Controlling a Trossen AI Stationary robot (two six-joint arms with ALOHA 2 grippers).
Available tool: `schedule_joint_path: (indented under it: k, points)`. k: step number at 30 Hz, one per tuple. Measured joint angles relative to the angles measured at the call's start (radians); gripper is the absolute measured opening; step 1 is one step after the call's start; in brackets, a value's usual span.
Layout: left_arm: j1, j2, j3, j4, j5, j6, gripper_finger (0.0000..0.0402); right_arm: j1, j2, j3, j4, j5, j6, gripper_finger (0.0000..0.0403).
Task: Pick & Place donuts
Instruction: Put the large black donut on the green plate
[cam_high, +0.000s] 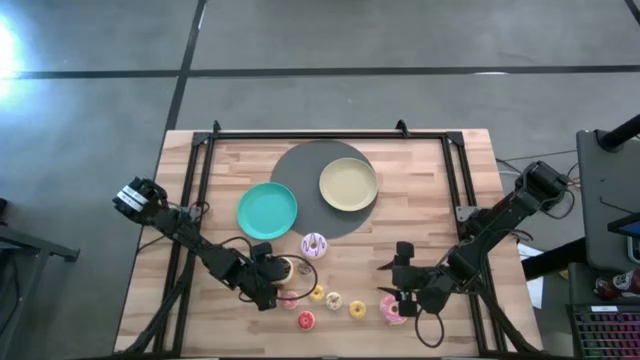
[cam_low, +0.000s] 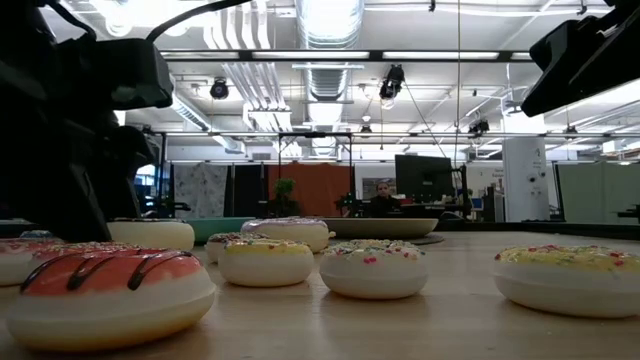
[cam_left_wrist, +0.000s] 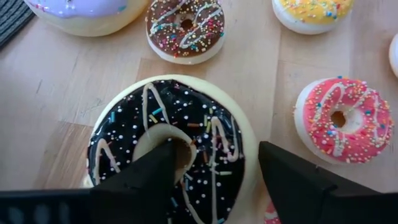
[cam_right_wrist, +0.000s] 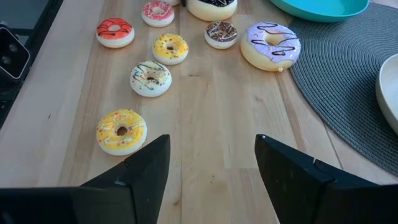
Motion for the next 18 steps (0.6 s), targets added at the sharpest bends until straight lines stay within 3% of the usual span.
schedule_joint_path:
  k: [9,18]
  points:
    - [0.000,0.000,0.000,0.001,-0.001,0.013,0.0128,0.000,0.000,0.000,0.000,0.000,0.003,0.0226]
    - [0.000,-0.006,0.018,-0.008,0.001,0.047,0.0103,0.000,0.000,0.000,0.000,0.000,0.003,0.0226]
